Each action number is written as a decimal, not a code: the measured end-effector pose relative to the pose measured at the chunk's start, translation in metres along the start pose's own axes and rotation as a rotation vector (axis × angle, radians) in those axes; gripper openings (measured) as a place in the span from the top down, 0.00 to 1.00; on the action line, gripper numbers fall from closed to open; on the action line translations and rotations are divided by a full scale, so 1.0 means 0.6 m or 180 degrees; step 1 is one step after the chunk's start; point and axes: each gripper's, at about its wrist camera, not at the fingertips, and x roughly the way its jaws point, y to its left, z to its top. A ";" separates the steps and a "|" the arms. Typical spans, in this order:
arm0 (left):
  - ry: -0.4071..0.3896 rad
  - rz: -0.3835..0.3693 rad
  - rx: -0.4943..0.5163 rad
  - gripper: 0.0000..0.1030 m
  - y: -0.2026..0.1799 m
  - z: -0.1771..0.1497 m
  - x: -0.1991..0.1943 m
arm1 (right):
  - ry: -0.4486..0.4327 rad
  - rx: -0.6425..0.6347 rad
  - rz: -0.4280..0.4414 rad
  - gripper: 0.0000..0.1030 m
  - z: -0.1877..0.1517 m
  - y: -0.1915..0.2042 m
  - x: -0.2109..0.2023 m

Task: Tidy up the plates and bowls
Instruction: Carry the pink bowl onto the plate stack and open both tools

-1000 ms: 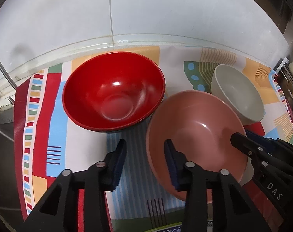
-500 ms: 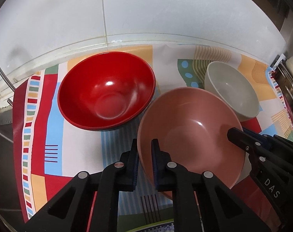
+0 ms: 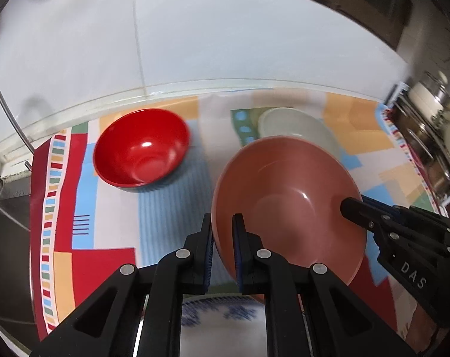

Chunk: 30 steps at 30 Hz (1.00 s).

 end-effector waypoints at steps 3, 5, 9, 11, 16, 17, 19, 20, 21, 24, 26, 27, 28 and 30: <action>-0.0003 -0.0068 0.0043 0.87 -0.023 -0.009 -0.015 | -0.0050 0.0033 -0.0043 0.90 -0.010 -0.017 -0.029; 0.0004 -0.0121 0.0077 0.87 -0.041 -0.014 -0.019 | -0.0093 0.0060 -0.0084 0.90 -0.020 -0.029 -0.050; 0.0016 -0.0240 0.0145 0.87 -0.077 -0.030 -0.032 | -0.0145 0.0112 -0.0179 0.90 -0.038 -0.050 -0.081; 0.0036 -0.0292 0.0184 0.87 -0.097 -0.040 -0.035 | -0.0159 0.0156 -0.0233 0.90 -0.050 -0.065 -0.095; 0.0140 -0.0418 0.0290 0.87 -0.143 -0.067 -0.033 | -0.0138 0.0263 -0.0344 0.90 -0.081 -0.102 -0.123; 0.0163 -0.0433 0.0308 0.87 -0.151 -0.072 -0.031 | -0.0129 0.0282 -0.0369 0.90 -0.088 -0.109 -0.126; 0.0213 -0.0474 0.0336 0.87 -0.168 -0.082 -0.027 | -0.0098 0.0329 -0.0411 0.90 -0.103 -0.125 -0.133; 0.0246 -0.0495 0.0351 0.87 -0.177 -0.087 -0.025 | -0.0082 0.0353 -0.0425 0.90 -0.110 -0.133 -0.136; 0.0269 -0.0510 0.0360 0.87 -0.183 -0.091 -0.022 | -0.0067 0.0377 -0.0443 0.90 -0.117 -0.139 -0.137; 0.0349 -0.0565 0.0408 0.87 -0.207 -0.105 -0.015 | -0.0010 0.0445 -0.0505 0.90 -0.138 -0.162 -0.143; 0.0391 -0.0583 0.0447 0.87 -0.224 -0.112 -0.010 | 0.0016 0.0484 -0.0543 0.90 -0.149 -0.175 -0.146; 0.0413 -0.0591 0.0464 0.87 -0.231 -0.116 -0.007 | 0.0025 0.0498 -0.0558 0.90 -0.154 -0.180 -0.147; 0.0430 -0.0597 0.0476 0.87 -0.237 -0.118 -0.004 | 0.0042 0.0523 -0.0570 0.90 -0.159 -0.187 -0.148; 0.0479 -0.0604 0.0495 0.87 -0.249 -0.124 0.002 | 0.0067 0.0554 -0.0591 0.90 -0.167 -0.200 -0.149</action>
